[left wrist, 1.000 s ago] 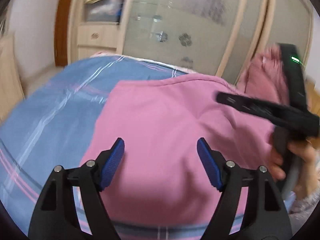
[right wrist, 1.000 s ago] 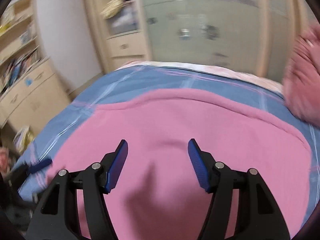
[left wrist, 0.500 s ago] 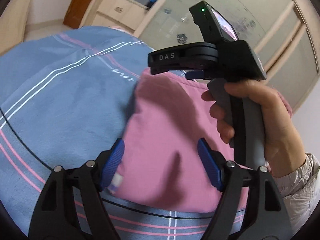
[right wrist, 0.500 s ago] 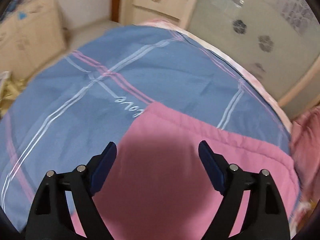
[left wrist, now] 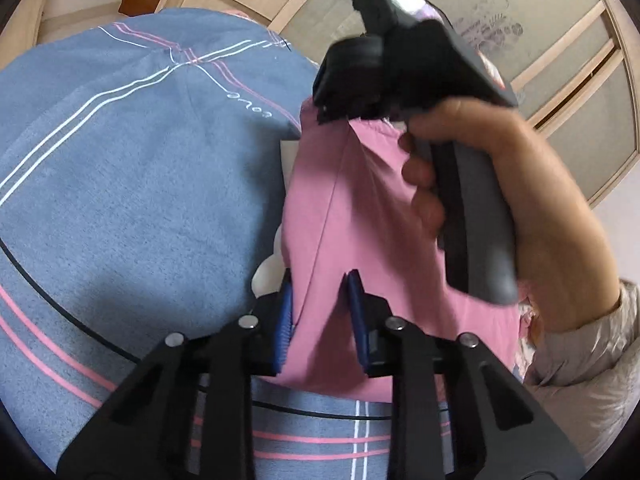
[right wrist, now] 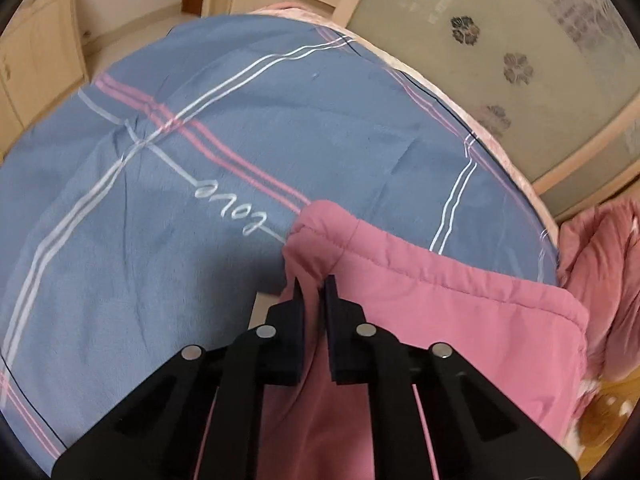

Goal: Fold large clothes

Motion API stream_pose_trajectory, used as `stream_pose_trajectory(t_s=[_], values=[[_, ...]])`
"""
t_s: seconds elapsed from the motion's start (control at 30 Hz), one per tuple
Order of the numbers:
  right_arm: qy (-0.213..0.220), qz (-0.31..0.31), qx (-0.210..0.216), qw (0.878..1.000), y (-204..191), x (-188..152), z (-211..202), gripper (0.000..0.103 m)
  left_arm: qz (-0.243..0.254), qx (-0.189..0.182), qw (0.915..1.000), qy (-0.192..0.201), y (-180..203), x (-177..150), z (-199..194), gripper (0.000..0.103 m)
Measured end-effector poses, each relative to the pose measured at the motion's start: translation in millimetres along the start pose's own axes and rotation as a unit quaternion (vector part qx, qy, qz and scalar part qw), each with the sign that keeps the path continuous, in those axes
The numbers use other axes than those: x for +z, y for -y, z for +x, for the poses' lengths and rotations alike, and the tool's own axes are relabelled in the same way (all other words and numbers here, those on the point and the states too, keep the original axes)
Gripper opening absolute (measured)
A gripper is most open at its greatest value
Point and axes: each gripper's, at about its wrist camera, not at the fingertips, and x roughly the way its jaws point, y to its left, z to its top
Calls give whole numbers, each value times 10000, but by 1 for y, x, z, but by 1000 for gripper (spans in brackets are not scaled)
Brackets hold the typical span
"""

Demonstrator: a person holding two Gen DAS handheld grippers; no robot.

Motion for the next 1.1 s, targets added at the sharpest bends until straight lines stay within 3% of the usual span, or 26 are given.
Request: stream_pose_trajectory(t_s=[0.17,0.23,0.3,0.37,0.4,0.5,0.6,0.63,0.73,0.87,1.0,1.1], values=[[-82,226,182,9995,11,0,30,9,150,160,9998,-31,7,-9,1,25],[132,109,447,9989,13,-3,26,14,198,220,9996,-33,9,-9,2,25],[533,270,1053,9926,28,-8,6,31,218,273,9994,33,12,-9,-3,28],[1083,669,1891,9737,59,-22,-27,87,291,451,9984,161,17,-9,-11,38],[1394,774,2044,9658,74,-31,-44,90,402,605,9968,334,23,-9,-18,47],[1844,820,1730,9640,116,-63,-81,87,811,756,9889,988,48,-14,-44,54],[1687,961,1160,9741,161,-94,-90,66,1115,592,9843,1232,76,-18,-59,54],[1615,1024,892,9775,180,-106,-88,58,1179,528,9847,1172,82,-17,-57,54],[1297,1320,581,9810,220,-126,-67,56,1514,483,9855,600,104,-12,-28,54],[748,1847,522,9786,251,-135,-10,50,1828,966,9784,-63,109,-12,29,54],[665,2392,819,9652,264,-127,33,50,1826,1169,9762,-98,99,-19,48,56],[658,2454,585,9654,260,-117,55,49,1879,1237,9742,-152,98,-18,58,56]])
